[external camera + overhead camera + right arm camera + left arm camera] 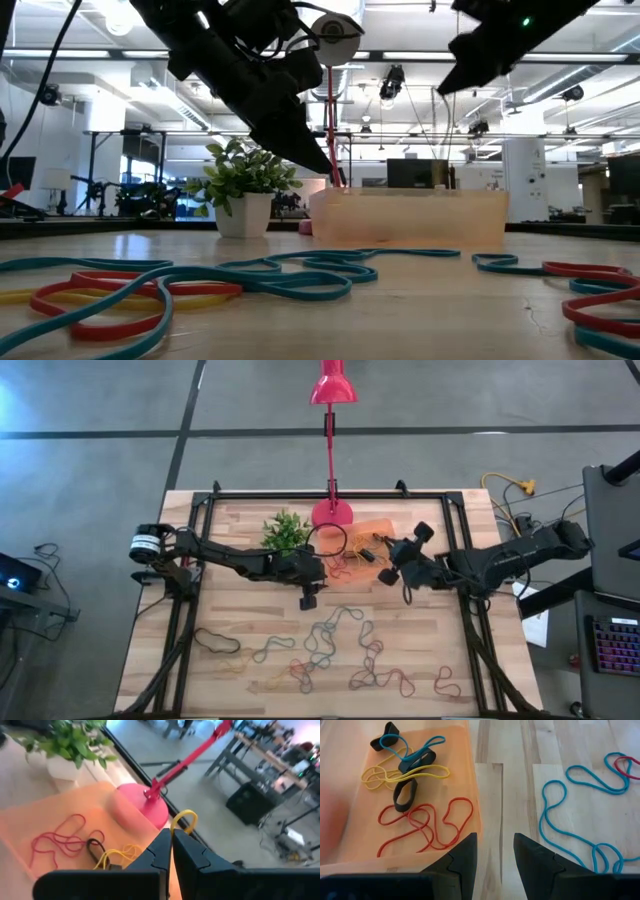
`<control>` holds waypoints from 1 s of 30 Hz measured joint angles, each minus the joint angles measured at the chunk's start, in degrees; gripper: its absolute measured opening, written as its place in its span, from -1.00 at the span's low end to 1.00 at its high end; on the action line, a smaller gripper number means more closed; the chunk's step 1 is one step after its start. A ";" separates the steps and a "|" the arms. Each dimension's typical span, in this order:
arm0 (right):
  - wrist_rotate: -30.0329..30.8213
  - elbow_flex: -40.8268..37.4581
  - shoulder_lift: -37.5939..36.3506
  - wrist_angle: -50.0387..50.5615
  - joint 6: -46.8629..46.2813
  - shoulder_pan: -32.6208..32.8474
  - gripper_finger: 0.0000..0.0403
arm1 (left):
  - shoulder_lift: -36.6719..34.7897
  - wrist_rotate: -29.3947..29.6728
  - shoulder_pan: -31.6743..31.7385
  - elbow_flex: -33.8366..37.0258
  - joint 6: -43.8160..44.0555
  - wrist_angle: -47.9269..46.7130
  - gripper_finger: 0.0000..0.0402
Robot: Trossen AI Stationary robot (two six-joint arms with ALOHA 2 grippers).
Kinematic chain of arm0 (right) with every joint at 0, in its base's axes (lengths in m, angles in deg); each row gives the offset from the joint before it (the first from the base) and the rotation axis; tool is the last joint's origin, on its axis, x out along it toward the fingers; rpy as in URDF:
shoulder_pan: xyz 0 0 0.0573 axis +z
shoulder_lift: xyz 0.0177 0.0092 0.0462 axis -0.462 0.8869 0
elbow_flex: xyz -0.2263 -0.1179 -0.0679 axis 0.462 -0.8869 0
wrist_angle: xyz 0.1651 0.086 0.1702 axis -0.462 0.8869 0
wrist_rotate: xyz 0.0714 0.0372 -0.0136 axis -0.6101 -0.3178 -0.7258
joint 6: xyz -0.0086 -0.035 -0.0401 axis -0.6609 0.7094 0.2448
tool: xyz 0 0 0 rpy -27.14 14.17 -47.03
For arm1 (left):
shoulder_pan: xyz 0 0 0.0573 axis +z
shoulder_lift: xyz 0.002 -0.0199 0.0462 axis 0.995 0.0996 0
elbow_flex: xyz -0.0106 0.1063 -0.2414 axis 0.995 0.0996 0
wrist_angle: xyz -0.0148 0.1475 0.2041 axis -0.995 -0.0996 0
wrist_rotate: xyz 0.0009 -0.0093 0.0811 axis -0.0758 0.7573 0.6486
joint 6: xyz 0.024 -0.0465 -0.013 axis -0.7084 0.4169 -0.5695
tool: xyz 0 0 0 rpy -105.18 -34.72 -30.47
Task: Pick and place rubber bands into bin
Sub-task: Put the top right yellow rubberband into the orange container, then put the big black rubberband into the orange container
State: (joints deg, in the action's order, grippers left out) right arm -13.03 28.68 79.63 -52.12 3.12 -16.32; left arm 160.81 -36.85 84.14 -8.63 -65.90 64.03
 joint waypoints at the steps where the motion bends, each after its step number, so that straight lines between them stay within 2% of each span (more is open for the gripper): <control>1: -1.31 -0.46 0.00 -0.73 0.06 -1.27 -0.96 | 0.00 0.00 -0.05 0.00 0.00 0.00 -0.43; 8: -9.61 -4.36 0.02 -10.53 3.29 -8.94 -0.96 | 0.00 -0.17 -0.83 0.00 1.07 -0.40 -0.43; 14: -18.57 -5.52 0.03 -11.38 6.59 -13.11 -0.91 | -0.01 -0.48 -0.95 0.00 7.06 -1.85 -0.43; 18: -23.21 -5.72 0.22 -11.46 7.41 -15.30 -0.72 | -0.11 -4.11 -1.06 0.00 7.86 -4.37 -0.43; 22: -23.81 -5.83 0.22 -11.70 7.45 -16.12 -0.46 | -0.13 -8.35 -1.18 -0.03 10.68 -6.49 -0.43; 24: -24.43 -5.83 0.22 -11.86 7.64 -16.17 -0.34 | -0.21 -11.87 -1.48 -0.15 11.84 -9.90 -0.43; 26: -28.19 -5.83 0.20 -11.92 9.10 -16.17 -0.26 | -0.48 -14.53 -2.52 -0.31 12.01 -14.78 -0.43; 30: -34.02 -5.88 0.20 -12.47 11.64 -16.06 -0.15 | -1.63 -15.02 -5.84 -0.57 13.41 -24.13 -0.43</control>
State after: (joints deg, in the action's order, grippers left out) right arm -47.04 22.81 79.83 -64.58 14.76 -32.38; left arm 159.18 -51.87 78.29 -9.20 -52.48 39.89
